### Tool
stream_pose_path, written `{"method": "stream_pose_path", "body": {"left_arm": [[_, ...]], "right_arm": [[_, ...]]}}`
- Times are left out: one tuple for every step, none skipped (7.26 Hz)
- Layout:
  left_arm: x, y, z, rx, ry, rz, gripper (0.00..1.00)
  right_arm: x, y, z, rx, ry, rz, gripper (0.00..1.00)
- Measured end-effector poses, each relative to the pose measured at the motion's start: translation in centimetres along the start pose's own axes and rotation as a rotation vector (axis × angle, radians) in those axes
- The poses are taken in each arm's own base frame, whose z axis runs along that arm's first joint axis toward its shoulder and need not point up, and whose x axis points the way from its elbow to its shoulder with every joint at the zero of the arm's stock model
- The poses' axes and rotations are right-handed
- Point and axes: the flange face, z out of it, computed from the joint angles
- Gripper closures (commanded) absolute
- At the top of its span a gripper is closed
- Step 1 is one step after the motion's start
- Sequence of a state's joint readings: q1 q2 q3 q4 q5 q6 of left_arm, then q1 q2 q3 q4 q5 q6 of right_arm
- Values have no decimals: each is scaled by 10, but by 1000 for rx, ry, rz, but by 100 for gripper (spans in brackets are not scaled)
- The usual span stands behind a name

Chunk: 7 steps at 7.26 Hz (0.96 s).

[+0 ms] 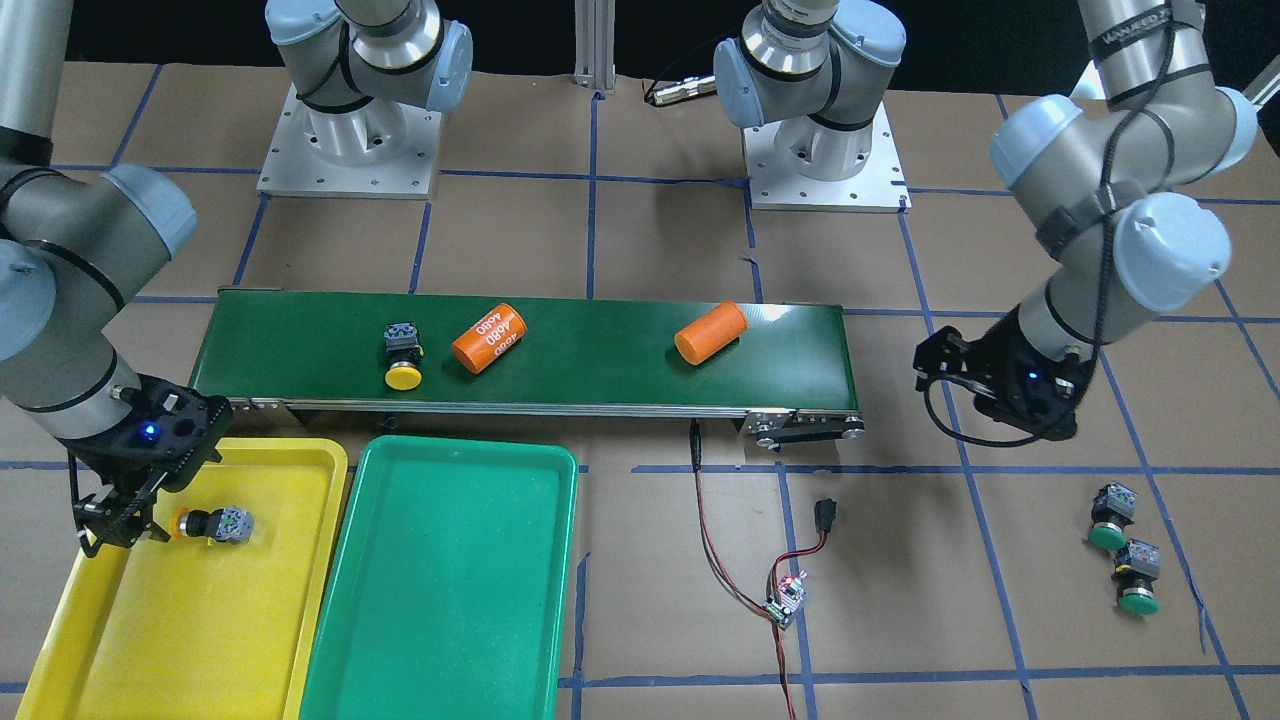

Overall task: Sort buttons by color to trays
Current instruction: 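Drop the button in the yellow tray with right while left releases cylinder, then lower the right gripper to the next yellow button while left grasps green button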

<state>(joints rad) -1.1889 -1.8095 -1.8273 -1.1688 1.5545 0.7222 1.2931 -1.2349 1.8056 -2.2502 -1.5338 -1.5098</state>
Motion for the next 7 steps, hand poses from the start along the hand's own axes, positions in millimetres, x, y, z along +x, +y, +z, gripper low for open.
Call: {"method": "stream_pose_path", "body": {"left_arm": [[-39,-12,-1,1,-18,-38,0],[-75,-22,3,-13,-40,-55,0],[-106,-32,15,-29,-50,-45,0],[-130,-38,29,-39,-49,-32,0],[-149,-37,40,-48,-43,-34,0],[-164,-30,47,-53,-36,-42,0],[-175,-27,51,-55,-33,-48,0]], "right_arm": [[-16,0,-15,-9,-59,189,0],[-34,0,-27,-29,-107,375,0],[-53,0,-36,-45,-127,516,0],[-77,1,-44,-53,-132,635,0],[-109,2,-49,-60,-133,751,0],[-141,3,-49,-69,-134,872,0],[-163,4,-46,-75,-133,971,0]]}}
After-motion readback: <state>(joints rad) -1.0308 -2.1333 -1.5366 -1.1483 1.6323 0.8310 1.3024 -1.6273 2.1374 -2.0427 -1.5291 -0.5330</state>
